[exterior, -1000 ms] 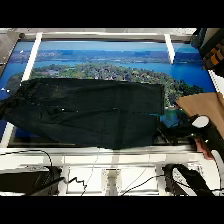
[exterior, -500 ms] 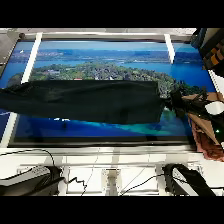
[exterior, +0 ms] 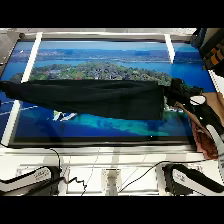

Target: Fold the clothes and pants, and hang the long-sleeved shirts on hangers.

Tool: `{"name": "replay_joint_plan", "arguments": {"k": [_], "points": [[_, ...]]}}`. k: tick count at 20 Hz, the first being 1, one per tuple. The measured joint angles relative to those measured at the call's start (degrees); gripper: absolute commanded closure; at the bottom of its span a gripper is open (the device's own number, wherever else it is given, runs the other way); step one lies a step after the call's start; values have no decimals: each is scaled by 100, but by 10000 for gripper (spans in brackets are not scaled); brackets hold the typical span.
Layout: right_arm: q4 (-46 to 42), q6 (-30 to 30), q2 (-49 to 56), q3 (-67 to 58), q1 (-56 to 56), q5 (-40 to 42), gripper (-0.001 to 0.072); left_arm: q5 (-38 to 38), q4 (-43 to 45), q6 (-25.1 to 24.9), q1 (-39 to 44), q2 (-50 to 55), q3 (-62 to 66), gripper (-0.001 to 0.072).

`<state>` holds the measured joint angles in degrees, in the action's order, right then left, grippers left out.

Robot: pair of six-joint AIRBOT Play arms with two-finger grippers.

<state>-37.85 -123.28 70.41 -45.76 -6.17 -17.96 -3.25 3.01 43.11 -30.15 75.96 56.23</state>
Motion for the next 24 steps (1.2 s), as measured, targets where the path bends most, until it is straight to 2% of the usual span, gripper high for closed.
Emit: {"name": "replay_joint_plan", "arguments": {"k": [5, 11, 16, 24], "points": [[-2, 70, 1056, -1005, 328, 570, 686, -476, 11, 96, 214, 260, 9, 668], [-332, 129, 2057, -2194, 402, 673, 686, -614, 31, 800, 262, 562, 114, 668], [-459, 334, 2326, -2785, 468, 949, 686, -776, 186, 1034, 269, 584, 278, 668], [-560, 544, 2688, -3029, 595, 1270, 686, -920, 278, 1082, 291, 592, 389, 667]]}}
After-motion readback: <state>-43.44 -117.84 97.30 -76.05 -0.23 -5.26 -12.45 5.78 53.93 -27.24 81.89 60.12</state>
